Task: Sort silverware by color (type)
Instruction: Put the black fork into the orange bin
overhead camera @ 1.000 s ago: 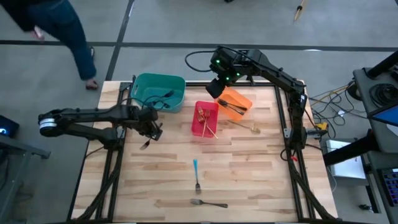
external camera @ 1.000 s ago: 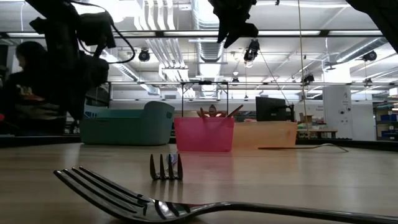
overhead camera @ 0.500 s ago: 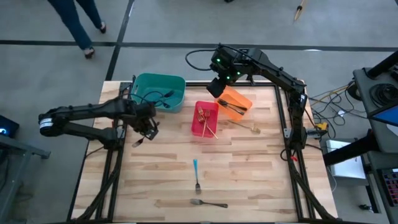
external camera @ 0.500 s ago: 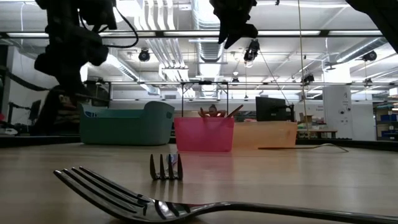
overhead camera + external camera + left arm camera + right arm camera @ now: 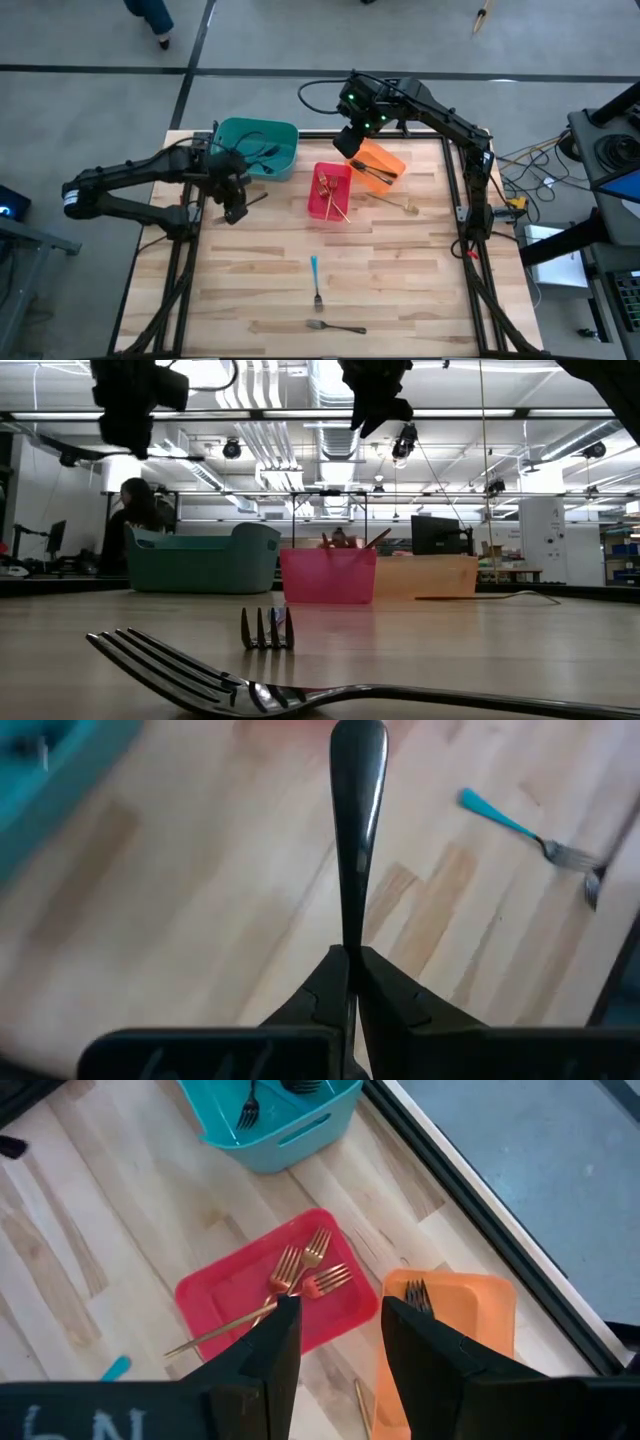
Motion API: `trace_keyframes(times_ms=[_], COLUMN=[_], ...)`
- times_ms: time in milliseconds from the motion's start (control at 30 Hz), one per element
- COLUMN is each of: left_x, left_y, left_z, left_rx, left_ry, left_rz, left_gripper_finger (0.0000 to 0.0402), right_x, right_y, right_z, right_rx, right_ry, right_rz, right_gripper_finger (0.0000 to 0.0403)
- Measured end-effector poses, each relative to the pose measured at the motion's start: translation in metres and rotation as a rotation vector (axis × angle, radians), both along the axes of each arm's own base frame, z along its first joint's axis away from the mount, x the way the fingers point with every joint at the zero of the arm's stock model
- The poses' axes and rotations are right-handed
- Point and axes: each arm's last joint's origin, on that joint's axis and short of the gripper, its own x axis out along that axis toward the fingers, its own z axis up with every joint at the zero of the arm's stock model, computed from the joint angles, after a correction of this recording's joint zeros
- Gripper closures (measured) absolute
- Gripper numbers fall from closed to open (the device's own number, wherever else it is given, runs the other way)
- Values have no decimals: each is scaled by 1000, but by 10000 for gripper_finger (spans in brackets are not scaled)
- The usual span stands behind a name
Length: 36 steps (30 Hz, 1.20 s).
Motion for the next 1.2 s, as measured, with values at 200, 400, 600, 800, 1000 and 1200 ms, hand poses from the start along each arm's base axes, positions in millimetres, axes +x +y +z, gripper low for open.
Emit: trace_keyframes(times_ms=[200,400,600,800,1000,1200], left_x=[11,36,62,83,105,121], left_y=[5,13,21,26,33,36], left_z=[23,40,40,40,50,54], left_rx=[210,381,480,529,597,600], left_ry=[-52,-79,-24,-6,-1,3], left_rz=[-188,-410,-581,-711,-761,-773], left_gripper_finger=[401,401,401,401,401,401], right_x=[0,1,14,37,65,79], right_y=[0,2,5,1,-2,-1], right_z=[0,0,1,-19,-51,-67], right_rx=[4,54,260,493,607,631], right_ry=[-2,-30,-195,-257,-257,-244], right_rz=[8,43,167,267,352,368], right_gripper_finger=[271,271,270,258,235,225])
